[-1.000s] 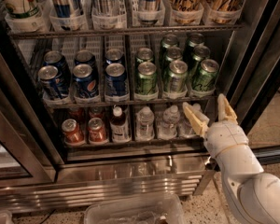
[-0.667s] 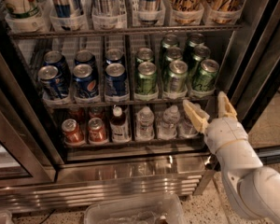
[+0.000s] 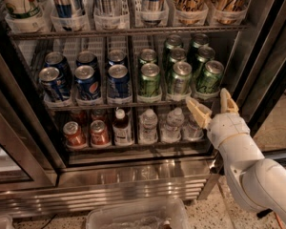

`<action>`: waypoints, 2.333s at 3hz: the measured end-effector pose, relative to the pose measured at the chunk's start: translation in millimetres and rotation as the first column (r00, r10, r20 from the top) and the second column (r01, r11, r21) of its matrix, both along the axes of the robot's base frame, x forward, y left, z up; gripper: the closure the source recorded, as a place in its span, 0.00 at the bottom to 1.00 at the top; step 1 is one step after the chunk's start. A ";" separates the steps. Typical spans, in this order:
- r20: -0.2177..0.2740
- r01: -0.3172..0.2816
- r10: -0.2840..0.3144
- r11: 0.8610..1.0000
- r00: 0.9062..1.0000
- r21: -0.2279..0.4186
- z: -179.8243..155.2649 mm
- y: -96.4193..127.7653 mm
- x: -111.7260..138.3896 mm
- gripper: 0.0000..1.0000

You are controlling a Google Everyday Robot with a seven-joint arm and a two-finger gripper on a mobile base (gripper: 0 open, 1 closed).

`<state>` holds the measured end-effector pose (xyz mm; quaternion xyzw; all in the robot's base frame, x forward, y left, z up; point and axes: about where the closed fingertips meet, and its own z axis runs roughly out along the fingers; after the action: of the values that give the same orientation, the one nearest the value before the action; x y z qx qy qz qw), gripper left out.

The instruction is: Pick green can from middle shelf of fridge

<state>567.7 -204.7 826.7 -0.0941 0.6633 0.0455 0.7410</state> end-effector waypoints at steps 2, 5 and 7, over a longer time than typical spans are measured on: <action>0.009 0.040 -0.040 0.999 0.999 0.013 4.0 -20.9 55.1 0.26; 0.006 0.060 -0.060 0.998 0.998 0.016 8.2 -24.1 82.2 0.33; 0.006 0.060 -0.060 0.998 0.998 0.016 8.2 -24.1 82.2 0.81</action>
Offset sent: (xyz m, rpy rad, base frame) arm 0.0300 -0.0333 0.0090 0.0241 -0.0323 -0.0717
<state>650.0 -228.8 835.0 -0.0685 0.6631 0.0280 0.7448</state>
